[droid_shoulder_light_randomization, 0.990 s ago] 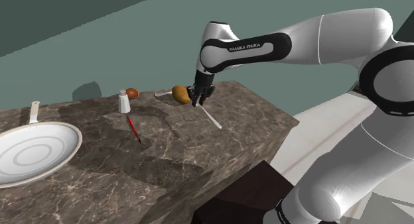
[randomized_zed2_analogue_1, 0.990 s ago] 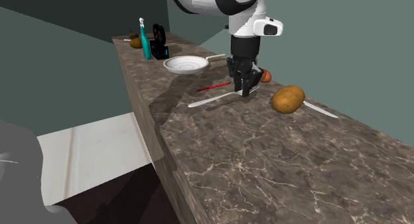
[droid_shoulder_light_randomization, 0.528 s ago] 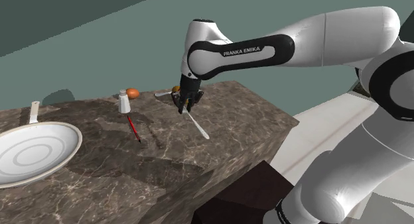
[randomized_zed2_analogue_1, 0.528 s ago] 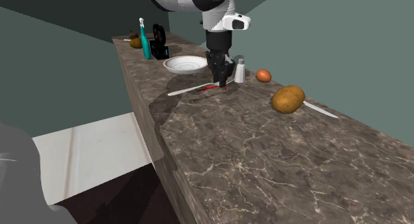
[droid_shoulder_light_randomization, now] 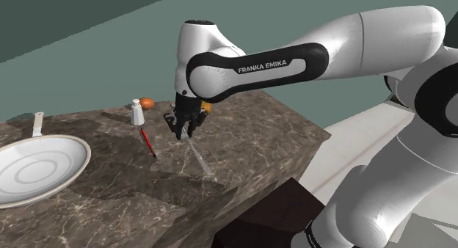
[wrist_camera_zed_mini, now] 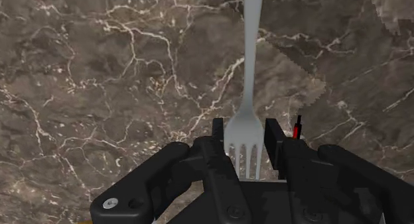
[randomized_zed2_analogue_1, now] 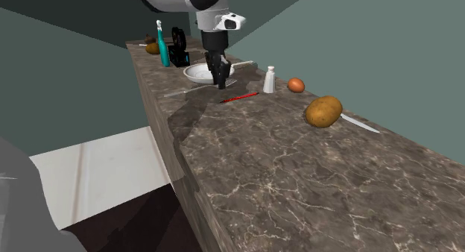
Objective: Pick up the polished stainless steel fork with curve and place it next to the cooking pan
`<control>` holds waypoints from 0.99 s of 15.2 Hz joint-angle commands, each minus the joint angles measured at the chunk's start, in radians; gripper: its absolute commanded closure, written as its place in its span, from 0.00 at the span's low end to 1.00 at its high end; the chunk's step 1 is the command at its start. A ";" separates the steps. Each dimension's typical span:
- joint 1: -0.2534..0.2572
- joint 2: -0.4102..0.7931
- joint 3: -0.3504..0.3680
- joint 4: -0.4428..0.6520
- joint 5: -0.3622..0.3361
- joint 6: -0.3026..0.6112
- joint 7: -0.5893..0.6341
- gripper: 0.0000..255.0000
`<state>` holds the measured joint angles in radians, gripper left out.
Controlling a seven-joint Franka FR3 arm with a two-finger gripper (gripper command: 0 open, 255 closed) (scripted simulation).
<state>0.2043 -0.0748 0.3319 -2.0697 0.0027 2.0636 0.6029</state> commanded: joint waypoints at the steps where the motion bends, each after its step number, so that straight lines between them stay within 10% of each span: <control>1: 0.022 0.022 0.027 0.023 -0.010 -0.003 0.055 1.00; 15: 0.215 0.285 0.175 0.327 -0.161 -0.089 0.440 1.00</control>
<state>0.4004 0.1861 0.4981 -1.7698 -0.1433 1.9835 1.0109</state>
